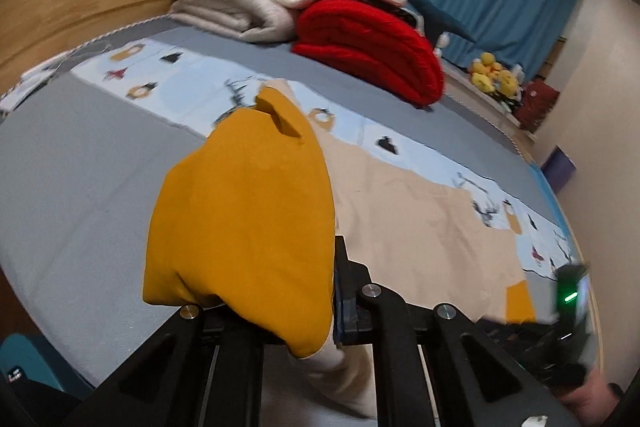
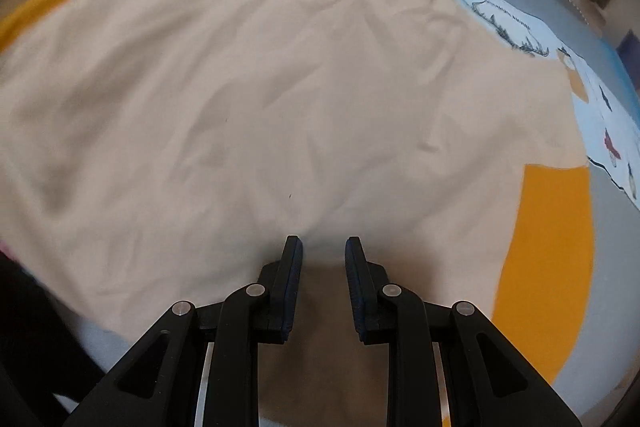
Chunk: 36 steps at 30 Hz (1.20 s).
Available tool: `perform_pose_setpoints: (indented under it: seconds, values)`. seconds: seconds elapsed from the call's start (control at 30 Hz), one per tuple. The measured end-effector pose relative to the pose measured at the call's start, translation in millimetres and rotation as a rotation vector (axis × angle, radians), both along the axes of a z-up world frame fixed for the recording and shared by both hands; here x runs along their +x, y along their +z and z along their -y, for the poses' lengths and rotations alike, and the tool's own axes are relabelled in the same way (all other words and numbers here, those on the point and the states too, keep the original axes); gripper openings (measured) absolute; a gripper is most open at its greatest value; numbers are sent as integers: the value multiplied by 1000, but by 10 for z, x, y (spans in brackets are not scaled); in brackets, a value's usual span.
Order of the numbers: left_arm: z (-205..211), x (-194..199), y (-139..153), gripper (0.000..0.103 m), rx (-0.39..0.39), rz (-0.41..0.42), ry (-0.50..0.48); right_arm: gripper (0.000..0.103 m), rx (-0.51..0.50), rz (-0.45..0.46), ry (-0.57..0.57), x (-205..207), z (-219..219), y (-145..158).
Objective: Fold large clothes
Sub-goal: 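Fold the lifted edge over the bundle with the left gripper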
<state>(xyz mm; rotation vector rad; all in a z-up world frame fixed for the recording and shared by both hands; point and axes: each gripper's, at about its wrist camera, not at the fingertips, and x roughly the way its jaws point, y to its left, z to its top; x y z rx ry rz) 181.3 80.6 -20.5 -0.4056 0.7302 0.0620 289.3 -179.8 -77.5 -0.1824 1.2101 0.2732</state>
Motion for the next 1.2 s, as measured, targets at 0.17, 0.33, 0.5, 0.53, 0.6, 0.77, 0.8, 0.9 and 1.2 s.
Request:
perform_pose_setpoints:
  seconds: [0.17,0.33,0.5,0.53,0.6,0.77,0.8,0.9,1.2]
  values:
    - [418,44,238,10,42,30,-96,27,48,251,-38,-135,734,864]
    - [965,211,564,9,128,31,-258,55,78,480,-181,-397,1613,1485]
    - [1567,321,776,9,243,63,-431,55,142,477,-394,-559,2278,1501]
    - [1676,334,779,9,250,70,-456,55,153,480,-415,-575,2364,1513]
    - [1953,321,721,9,254,87,-515,55,141,473,-421,-628,2457,1517]
    - [2734,250,498,9,289,48,-682,55,117,472,-414,-820,2572,1543]
    - [2918,245,430,9,296,28,-732,55,121,467,-418,-832,2599,1538]
    - [3349,221,155,10,312,-71,-872,55,132,446,-428,-851,2673,1508]
    - [3400,131,-65,57,151,-284,-1087,55,294,295,-410,-626,2567,1226]
